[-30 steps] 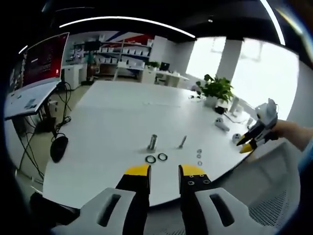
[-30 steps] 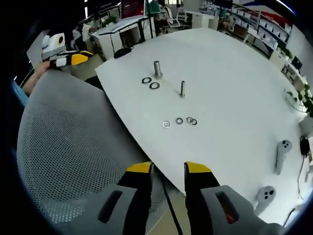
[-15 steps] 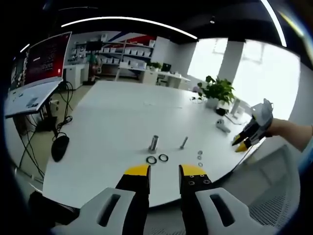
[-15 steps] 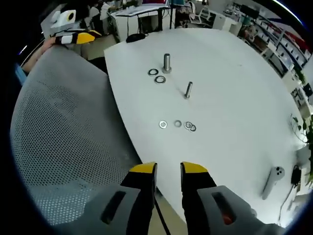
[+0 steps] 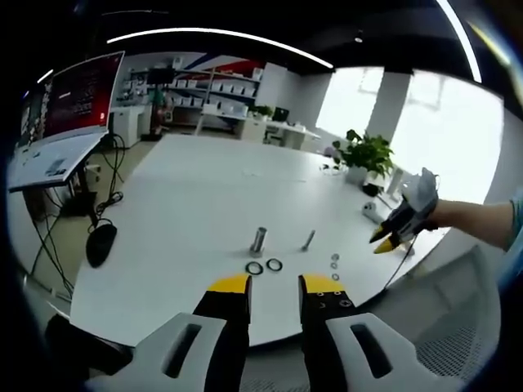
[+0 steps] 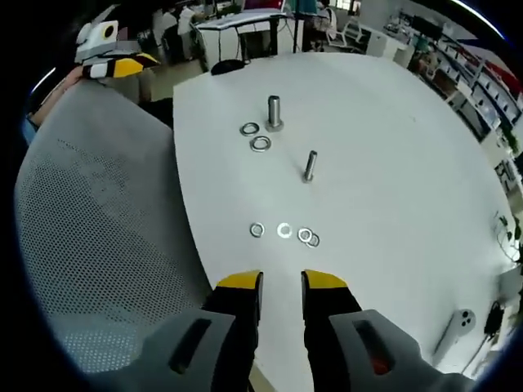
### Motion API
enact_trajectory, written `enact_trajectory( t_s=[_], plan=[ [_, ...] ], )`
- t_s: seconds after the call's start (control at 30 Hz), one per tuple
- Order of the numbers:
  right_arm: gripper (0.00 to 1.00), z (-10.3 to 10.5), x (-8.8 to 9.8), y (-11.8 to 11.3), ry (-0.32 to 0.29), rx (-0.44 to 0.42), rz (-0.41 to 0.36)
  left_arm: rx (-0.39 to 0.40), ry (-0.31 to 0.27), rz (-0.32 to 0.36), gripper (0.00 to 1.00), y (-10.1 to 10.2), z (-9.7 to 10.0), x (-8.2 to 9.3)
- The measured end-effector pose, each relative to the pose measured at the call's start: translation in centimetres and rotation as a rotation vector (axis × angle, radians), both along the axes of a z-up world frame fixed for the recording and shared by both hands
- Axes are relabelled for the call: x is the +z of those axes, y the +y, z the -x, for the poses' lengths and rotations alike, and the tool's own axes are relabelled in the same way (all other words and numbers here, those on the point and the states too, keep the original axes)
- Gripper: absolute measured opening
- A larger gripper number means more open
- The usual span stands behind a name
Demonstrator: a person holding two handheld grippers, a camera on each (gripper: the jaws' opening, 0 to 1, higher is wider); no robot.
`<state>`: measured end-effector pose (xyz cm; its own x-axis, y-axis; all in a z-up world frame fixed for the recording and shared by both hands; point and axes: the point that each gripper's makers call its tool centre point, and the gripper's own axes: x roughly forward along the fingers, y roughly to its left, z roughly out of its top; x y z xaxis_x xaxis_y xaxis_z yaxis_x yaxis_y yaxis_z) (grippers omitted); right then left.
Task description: Place the washer onto the threaded stud by aligning its center hole with the stud, sliding it down to the base, and recovering from edge contact or off-axis alignment until the washer reaches the visible bottom stop.
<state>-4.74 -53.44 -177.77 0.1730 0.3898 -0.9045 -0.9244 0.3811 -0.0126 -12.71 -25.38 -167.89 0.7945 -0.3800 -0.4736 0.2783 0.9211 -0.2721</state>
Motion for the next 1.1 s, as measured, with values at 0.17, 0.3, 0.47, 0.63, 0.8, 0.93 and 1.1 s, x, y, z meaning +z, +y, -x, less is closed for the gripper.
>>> enact_trajectory(
  t_s=[0.17, 0.3, 0.47, 0.63, 0.8, 0.93, 1.1],
  plan=[
    [0.19, -0.6, -1.1, 1.9, 0.006, 0.086, 0.007, 0.001, 0.004, -0.002, 0.20, 0.1, 0.0, -0.1],
    [0.18, -1.1, -1.8, 2.9, 0.018, 0.110, 0.004, 0.006, 0.002, 0.000, 0.21, 0.1, 0.0, 0.0],
    [0.16, -1.3, -2.7, 3.3, 0.024, 0.130, 0.025, 0.010, 0.001, 0.002, 0.21, 0.2, -0.1, 0.0],
    [0.16, -1.1, -3.5, 3.5, 0.026, 0.141, 0.036, 0.012, 0.001, 0.003, 0.21, 0.2, -0.1, 0.0],
    [0.16, -2.0, -4.3, 3.6, -0.010, 0.139, 0.061, 0.016, 0.007, 0.001, 0.21, 0.3, 0.0, -0.1],
    [0.16, -2.0, -5.0, 4.2, 0.015, 0.136, 0.046, 0.025, 0.003, 0.007, 0.21, 0.4, -0.1, 0.0],
    [0.16, -2.2, -5.9, 4.7, 0.027, 0.144, 0.060, 0.023, 0.011, 0.005, 0.21, 0.4, -0.1, -0.1]
  ],
)
